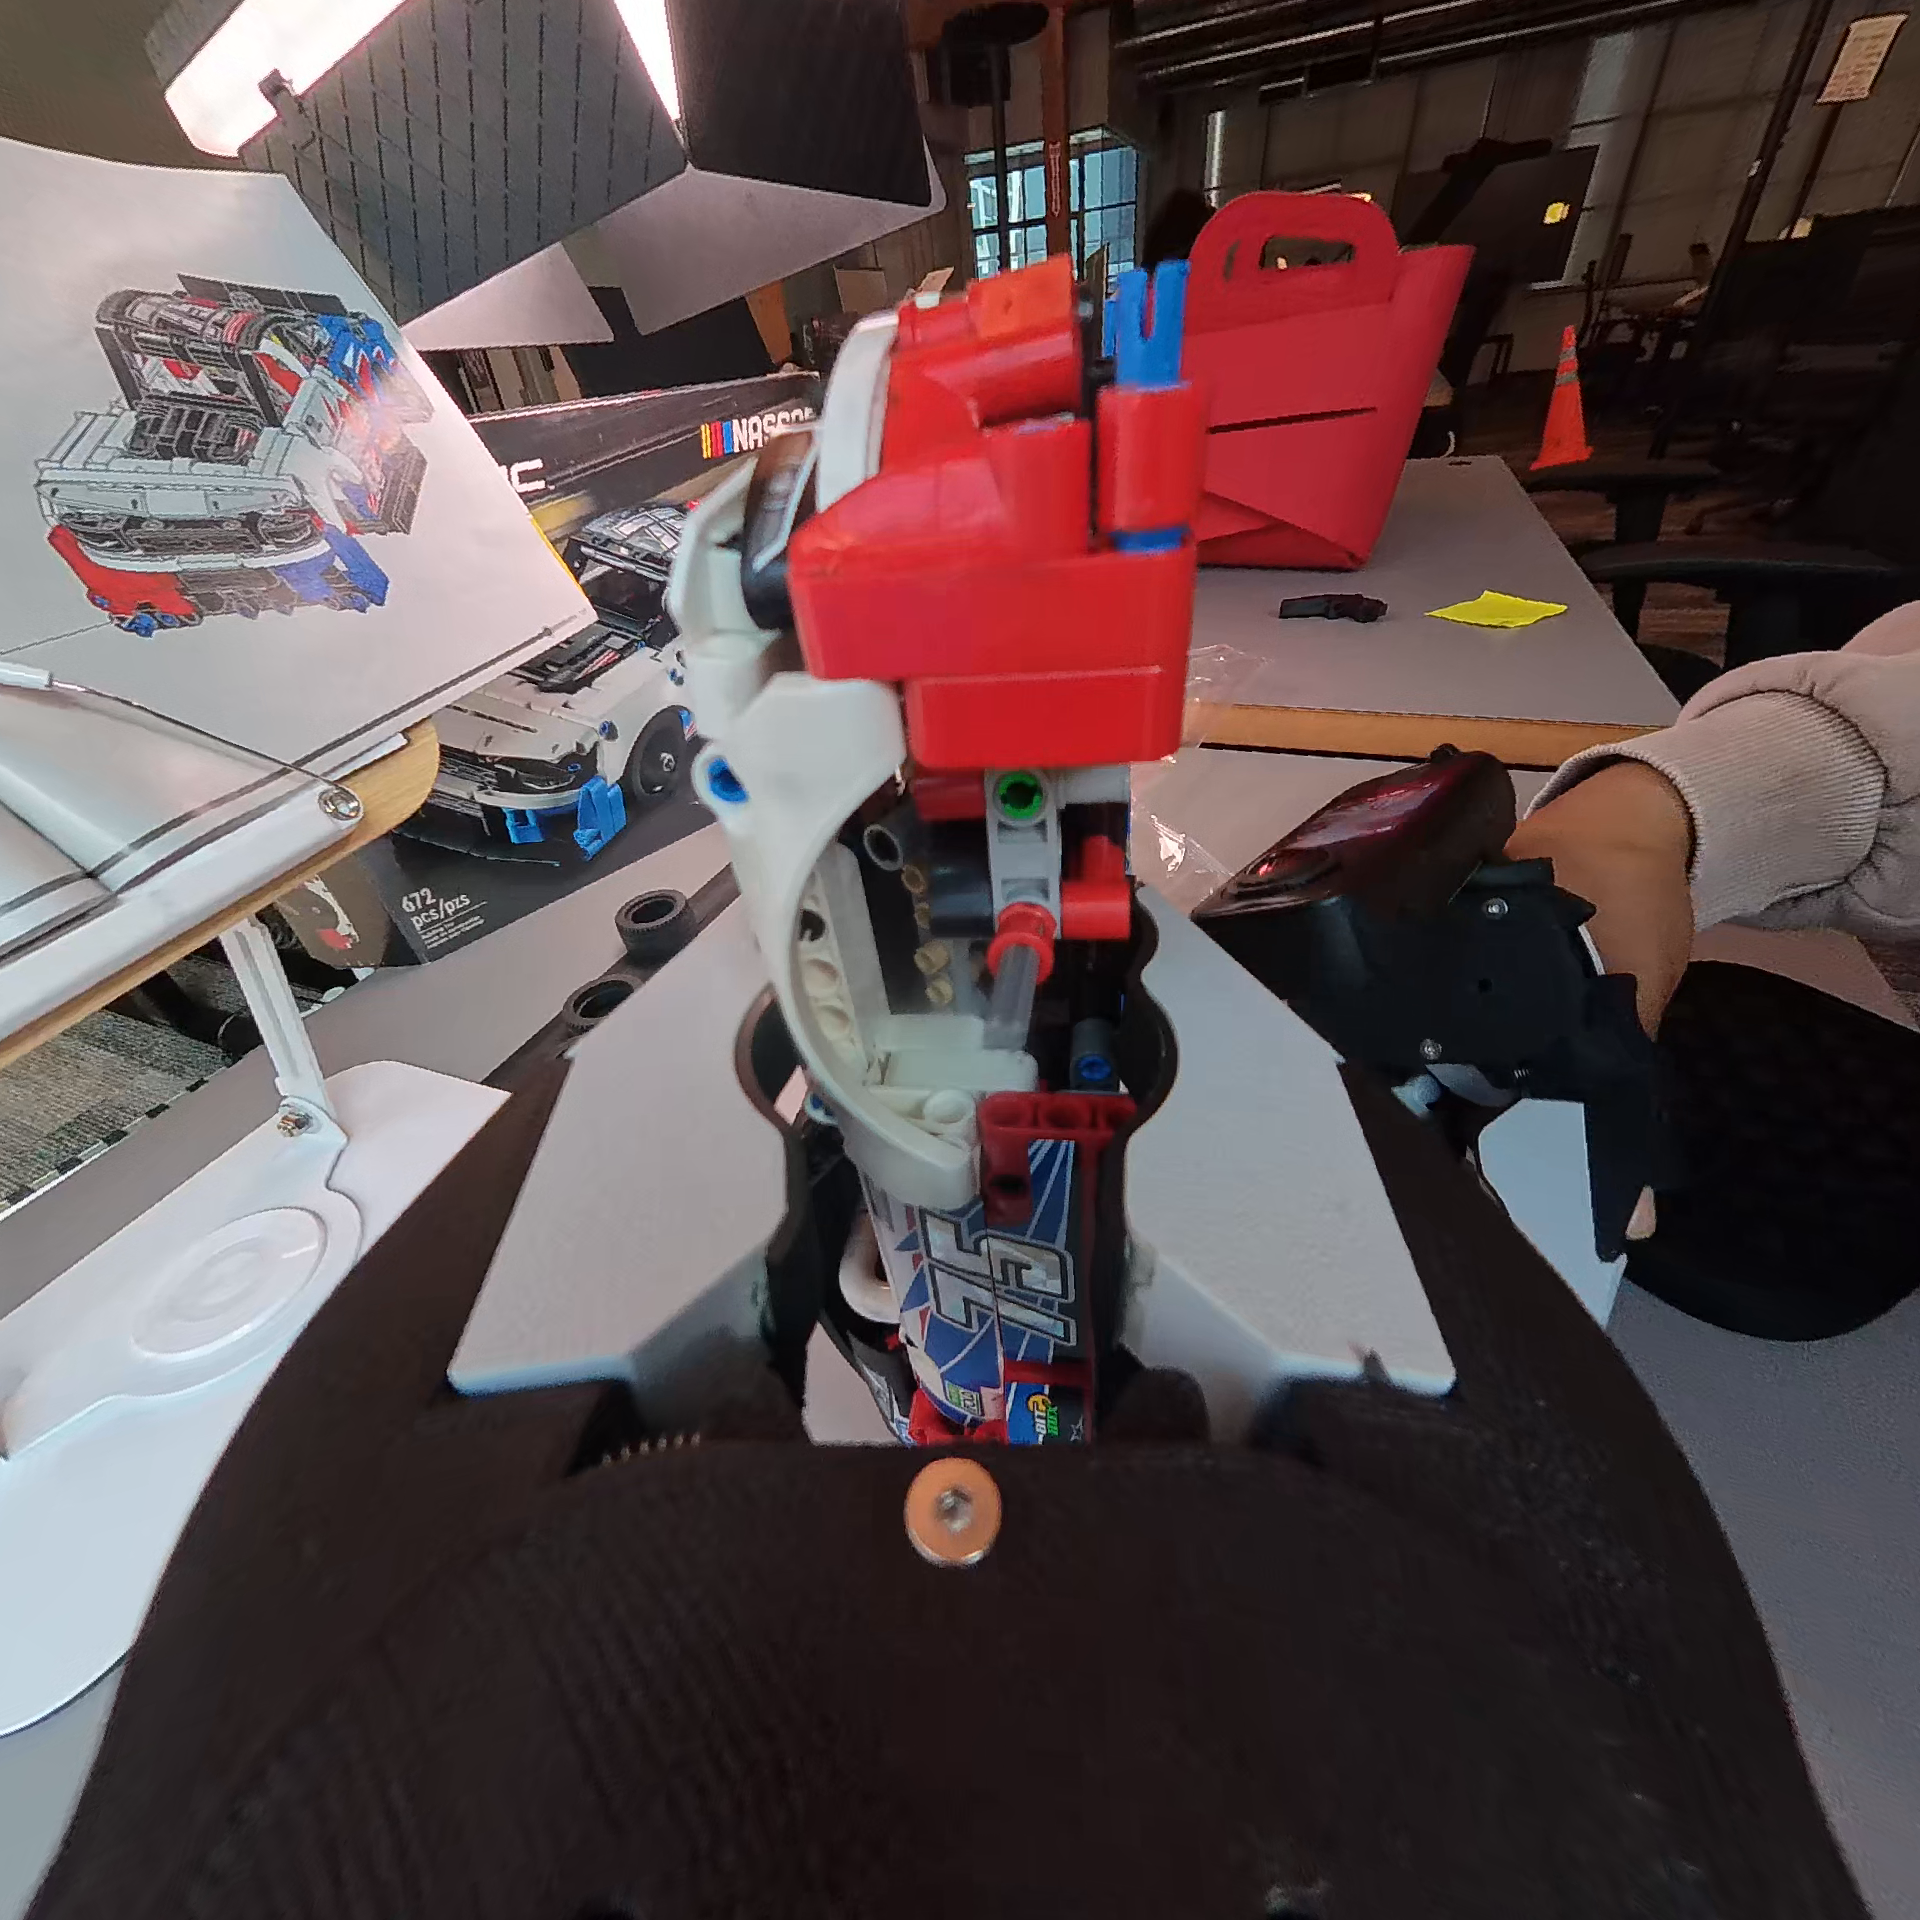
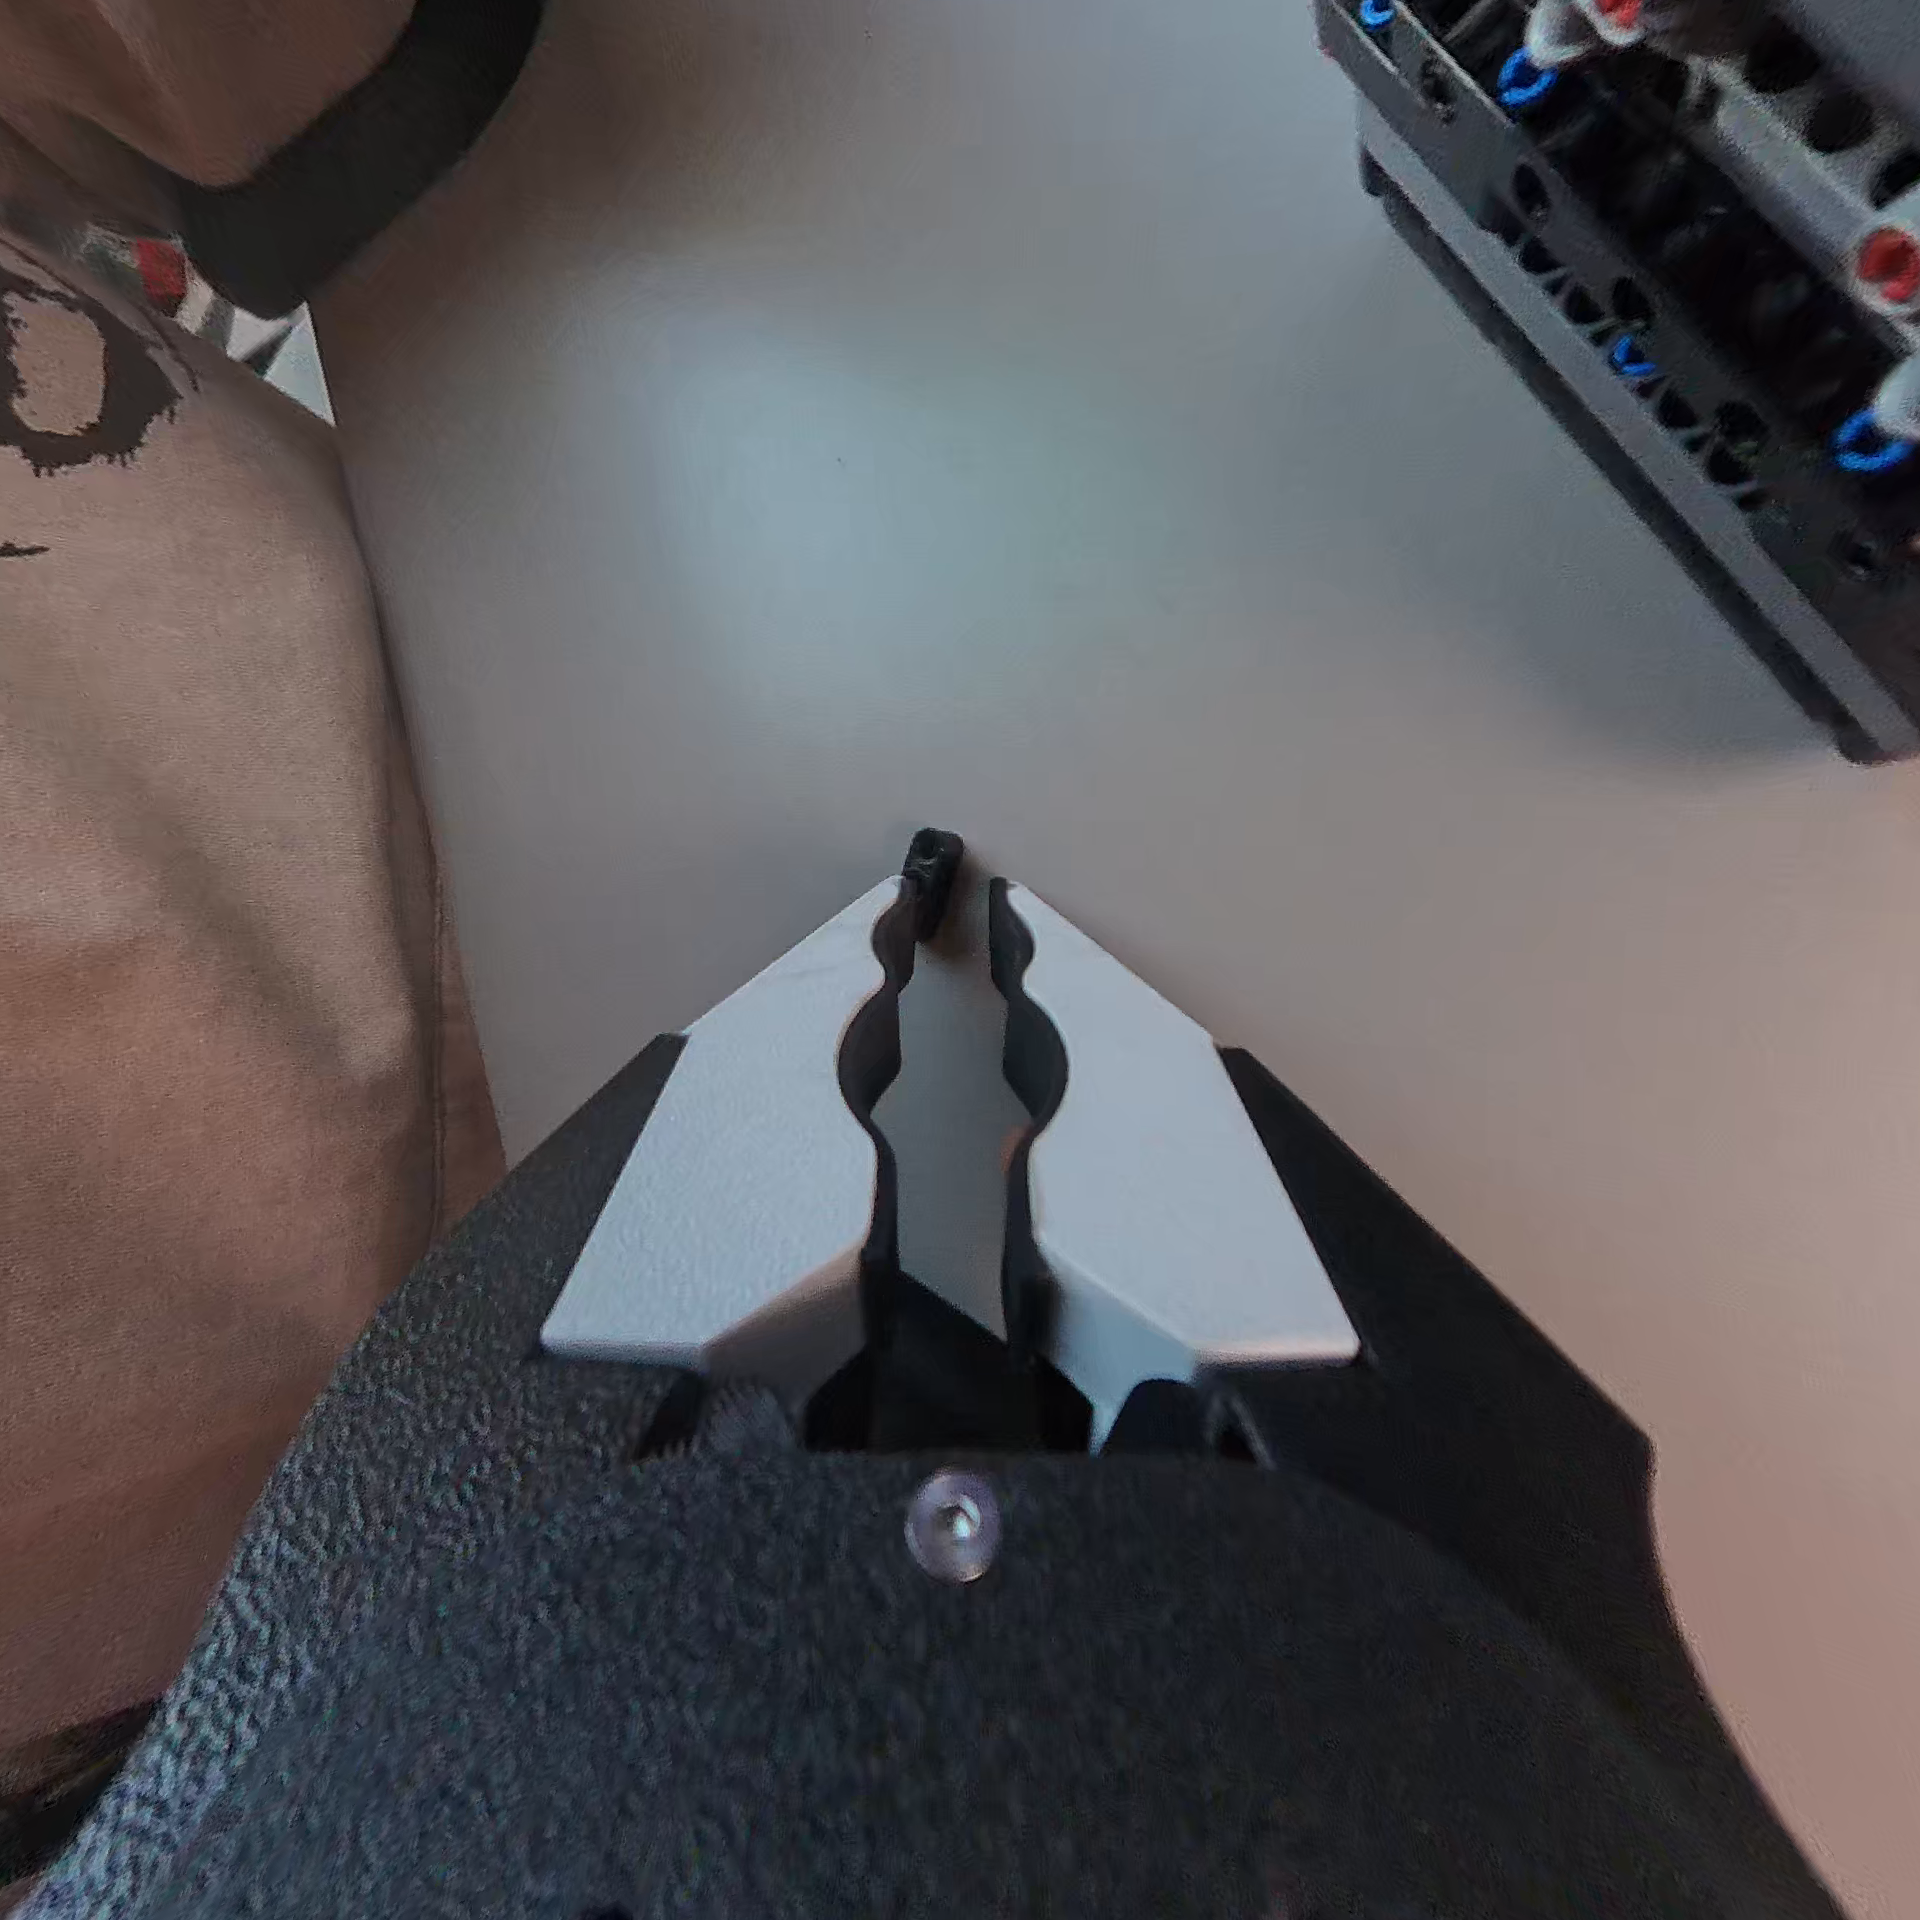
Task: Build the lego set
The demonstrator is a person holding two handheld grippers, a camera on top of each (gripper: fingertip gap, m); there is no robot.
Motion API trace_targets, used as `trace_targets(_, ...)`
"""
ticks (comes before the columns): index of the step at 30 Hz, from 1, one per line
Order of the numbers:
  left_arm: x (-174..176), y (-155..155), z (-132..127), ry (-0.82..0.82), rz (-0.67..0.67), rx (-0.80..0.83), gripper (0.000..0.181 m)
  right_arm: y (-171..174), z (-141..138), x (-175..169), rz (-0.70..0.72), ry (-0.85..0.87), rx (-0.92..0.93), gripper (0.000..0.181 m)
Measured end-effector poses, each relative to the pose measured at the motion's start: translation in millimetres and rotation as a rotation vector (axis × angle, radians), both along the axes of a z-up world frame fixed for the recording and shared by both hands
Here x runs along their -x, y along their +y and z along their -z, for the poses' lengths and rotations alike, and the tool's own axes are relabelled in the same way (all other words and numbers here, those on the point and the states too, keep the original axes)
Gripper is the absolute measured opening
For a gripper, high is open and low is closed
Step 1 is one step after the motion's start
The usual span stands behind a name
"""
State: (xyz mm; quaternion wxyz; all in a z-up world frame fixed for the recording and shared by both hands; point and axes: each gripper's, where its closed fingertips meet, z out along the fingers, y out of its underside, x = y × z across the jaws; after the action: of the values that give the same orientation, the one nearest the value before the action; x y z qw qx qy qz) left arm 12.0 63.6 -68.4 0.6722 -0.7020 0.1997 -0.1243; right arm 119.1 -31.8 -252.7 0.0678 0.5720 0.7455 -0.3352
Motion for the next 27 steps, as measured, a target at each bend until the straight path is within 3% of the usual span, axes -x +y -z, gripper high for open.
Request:
trace_targets(6,1.1,0.5,-0.1,-0.008,-0.004,-0.002,0.059,21.0,-7.6,5.3,0.119,0.098,-0.091,0.011)
trace_targets(11,0.0,0.1,-0.1,-0.003,-0.004,-0.005,0.059,4.2,-9.6,-6.5,0.025,0.167,-0.342,0.02)
trace_targets(16,1.1,0.2,-0.1,-0.007,-0.005,-0.007,0.059,-4.1,4.1,0.1,0.076,0.155,-0.497,0.023)
trace_targets(18,0.6,-0.3,-0.1,0.001,-0.004,-0.01,0.06,-1.8,5.7,1.5,0.083,0.131,-0.504,0.02)
trace_targets(20,0.2,-1.1,-0.7,0.014,-0.006,-0.022,0.065,-2.6,5.8,0.2,0.044,0.123,-0.506,0.005)
trace_targets(23,-0.1,-3.9,-8.1,0.012,-0.008,-0.062,0.063,-9.0,5.6,-5.6,-0.054,0.132,-0.489,0.005)
trace_targets(25,-1.7,-6.5,-16.2,-0.019,0.005,-0.084,0.064,-8.8,-7.1,-4.8,-0.088,0.169,-0.467,0.004)
trace_targets(27,-3.8,-6.6,-18.5,-0.02,0.007,-0.092,0.064,-11.7,-44.8,0.1,-0.133,0.264,-0.42,0.004)
